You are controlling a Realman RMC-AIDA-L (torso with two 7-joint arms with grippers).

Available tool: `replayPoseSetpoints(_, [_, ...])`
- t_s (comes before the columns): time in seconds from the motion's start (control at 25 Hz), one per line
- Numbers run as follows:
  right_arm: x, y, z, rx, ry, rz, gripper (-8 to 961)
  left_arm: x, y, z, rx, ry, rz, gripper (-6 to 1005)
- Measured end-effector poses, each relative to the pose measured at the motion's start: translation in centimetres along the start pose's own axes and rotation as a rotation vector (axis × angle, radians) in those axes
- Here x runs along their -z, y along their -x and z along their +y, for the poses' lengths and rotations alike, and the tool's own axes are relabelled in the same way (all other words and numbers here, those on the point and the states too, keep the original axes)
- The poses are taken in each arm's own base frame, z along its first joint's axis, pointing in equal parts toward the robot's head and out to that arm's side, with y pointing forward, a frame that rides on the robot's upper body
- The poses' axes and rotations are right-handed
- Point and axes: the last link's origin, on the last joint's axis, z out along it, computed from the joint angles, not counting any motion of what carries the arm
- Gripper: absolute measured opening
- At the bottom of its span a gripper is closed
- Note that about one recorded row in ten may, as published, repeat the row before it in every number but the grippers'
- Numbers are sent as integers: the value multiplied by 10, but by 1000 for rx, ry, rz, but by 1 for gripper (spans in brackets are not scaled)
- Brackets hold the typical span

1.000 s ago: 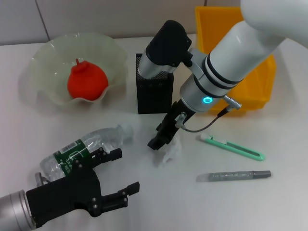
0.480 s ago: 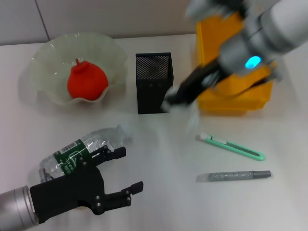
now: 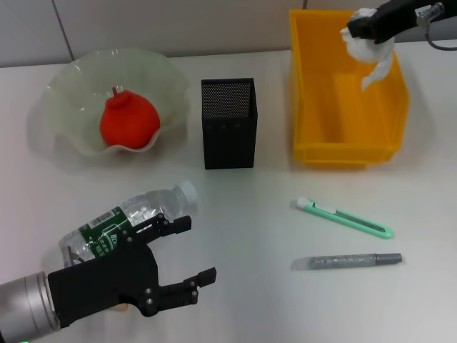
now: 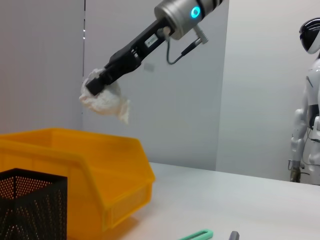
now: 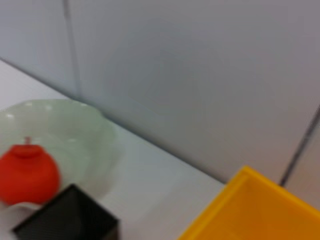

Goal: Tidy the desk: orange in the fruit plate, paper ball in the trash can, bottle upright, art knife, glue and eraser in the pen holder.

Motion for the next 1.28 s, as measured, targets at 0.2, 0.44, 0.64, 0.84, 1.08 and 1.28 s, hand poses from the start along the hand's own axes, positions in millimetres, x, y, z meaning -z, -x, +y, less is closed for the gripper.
replayPoseSetpoints(0.2, [-24, -11, -13, -1, -42, 3, 91, -1, -1, 0, -3, 7, 6, 823])
replayPoseSetpoints(0.44, [-51, -20, -10, -1, -20, 27, 170, -1, -2, 1, -3, 11, 10, 821])
replayPoseSetpoints(0.64, [-41, -20, -10, 2, -28, 3, 307, -1, -4, 2, -5, 17, 22, 820])
replayPoseSetpoints(0.84, [-10, -25, 1, 0, 47, -163, 447, 0, -5, 1, -12, 21, 30, 819])
replayPoseSetpoints(1.08, [30, -80, 39, 100, 264, -424, 678, 0, -11, -6, -33, -5, 50, 817])
replayPoseSetpoints(1.28, [44, -153, 54, 117, 360, -545, 802, 1, -24, -17, -44, -26, 74, 816])
